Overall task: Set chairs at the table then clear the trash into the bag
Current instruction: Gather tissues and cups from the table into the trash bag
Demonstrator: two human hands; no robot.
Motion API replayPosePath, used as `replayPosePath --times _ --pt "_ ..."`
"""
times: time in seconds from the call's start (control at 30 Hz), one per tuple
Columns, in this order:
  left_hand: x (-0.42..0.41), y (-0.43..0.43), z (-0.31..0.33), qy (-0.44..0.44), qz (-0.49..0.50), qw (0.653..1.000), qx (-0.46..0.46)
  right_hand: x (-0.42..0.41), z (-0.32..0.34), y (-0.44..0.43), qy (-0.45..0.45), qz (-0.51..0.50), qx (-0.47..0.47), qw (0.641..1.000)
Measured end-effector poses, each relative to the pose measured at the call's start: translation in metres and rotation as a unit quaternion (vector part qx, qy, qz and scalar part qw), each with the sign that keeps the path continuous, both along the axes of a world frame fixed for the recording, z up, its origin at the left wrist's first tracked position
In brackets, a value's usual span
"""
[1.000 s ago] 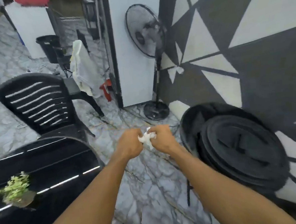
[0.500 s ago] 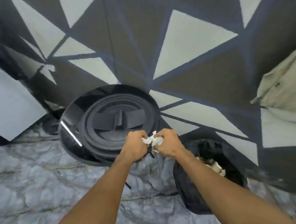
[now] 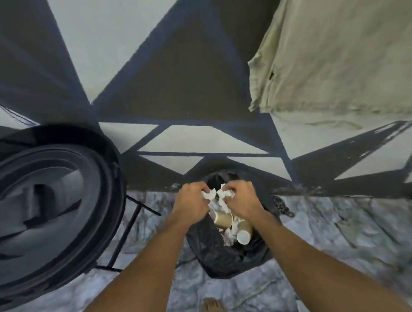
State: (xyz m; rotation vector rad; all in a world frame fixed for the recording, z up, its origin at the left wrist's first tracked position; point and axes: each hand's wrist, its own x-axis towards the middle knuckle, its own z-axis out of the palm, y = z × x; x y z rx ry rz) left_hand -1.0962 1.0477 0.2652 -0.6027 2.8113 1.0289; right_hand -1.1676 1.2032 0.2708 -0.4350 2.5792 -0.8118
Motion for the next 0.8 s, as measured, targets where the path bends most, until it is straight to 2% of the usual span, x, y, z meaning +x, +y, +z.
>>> replayPosePath --times 0.33,0.5,0.8 --pt "-0.055 0.054 -0.036 -0.053 -0.053 0.996 0.051 -0.029 -0.028 0.056 0.007 -0.059 0.027 0.998" --pt "-0.061 0.066 -0.044 -0.121 -0.117 0.983 0.071 -0.032 -0.034 0.066 0.026 -0.024 0.039 0.999" --pt "-0.051 0.045 -0.026 -0.09 -0.08 0.992 0.038 -0.034 -0.03 0.048 -0.006 0.021 0.046 0.999"
